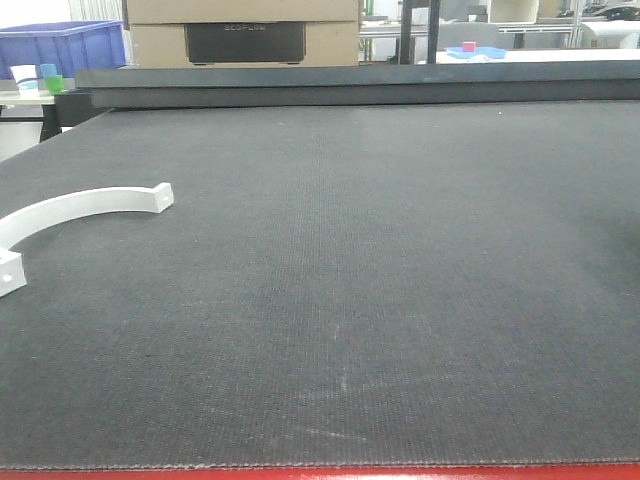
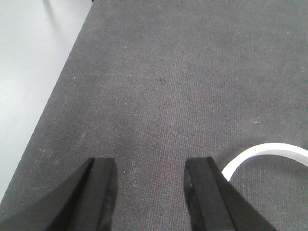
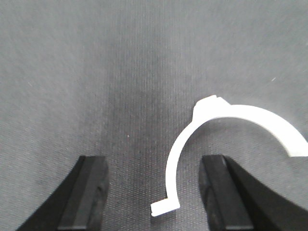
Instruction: Grab PVC pipe and place in blue bin
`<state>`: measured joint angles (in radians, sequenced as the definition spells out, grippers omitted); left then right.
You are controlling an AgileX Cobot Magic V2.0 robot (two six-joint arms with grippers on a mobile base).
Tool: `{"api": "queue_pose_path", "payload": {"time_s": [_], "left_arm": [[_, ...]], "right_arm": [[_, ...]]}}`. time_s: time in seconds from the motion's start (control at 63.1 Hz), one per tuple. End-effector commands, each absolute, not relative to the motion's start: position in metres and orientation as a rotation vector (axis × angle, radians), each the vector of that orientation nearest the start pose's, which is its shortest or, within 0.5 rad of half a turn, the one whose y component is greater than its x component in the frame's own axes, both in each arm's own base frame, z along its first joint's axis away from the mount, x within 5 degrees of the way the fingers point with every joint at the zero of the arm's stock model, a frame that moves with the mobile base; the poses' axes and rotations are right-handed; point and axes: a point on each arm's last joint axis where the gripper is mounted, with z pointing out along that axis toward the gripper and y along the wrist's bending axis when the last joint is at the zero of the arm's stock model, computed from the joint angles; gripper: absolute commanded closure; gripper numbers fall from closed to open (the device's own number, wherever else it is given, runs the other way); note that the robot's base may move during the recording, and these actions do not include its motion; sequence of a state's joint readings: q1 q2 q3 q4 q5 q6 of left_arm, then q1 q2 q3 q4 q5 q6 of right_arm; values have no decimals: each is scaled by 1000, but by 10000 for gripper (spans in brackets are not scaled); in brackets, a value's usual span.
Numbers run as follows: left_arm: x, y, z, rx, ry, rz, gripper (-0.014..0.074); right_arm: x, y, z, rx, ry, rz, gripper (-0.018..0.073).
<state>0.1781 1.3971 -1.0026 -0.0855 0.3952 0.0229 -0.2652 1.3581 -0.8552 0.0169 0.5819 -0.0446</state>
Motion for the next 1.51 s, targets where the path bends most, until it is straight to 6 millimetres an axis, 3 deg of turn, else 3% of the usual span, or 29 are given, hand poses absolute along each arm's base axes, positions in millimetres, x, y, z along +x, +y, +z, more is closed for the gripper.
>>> {"api": "queue_pose_path", "payload": {"time_s": [0.0, 0.254, 0.967, 1.252, 1.489], "left_arm": [[304, 51, 296, -245, 2229, 26, 342], [310, 52, 287, -249, 2253, 25, 342], [318, 54, 286, -247, 2191, 36, 342], [330, 51, 252, -342, 2321, -54, 342], [343, 25, 234, -248, 2348, -84, 342]], "right_arm": [[262, -71, 243, 288, 2579, -113, 263], [268, -75, 230, 262, 2614, -143, 263], [288, -82, 193, 226, 2664, -162, 263], [289, -82, 193, 218, 2655, -168, 263], [289, -83, 193, 213, 2654, -173, 263]]}}
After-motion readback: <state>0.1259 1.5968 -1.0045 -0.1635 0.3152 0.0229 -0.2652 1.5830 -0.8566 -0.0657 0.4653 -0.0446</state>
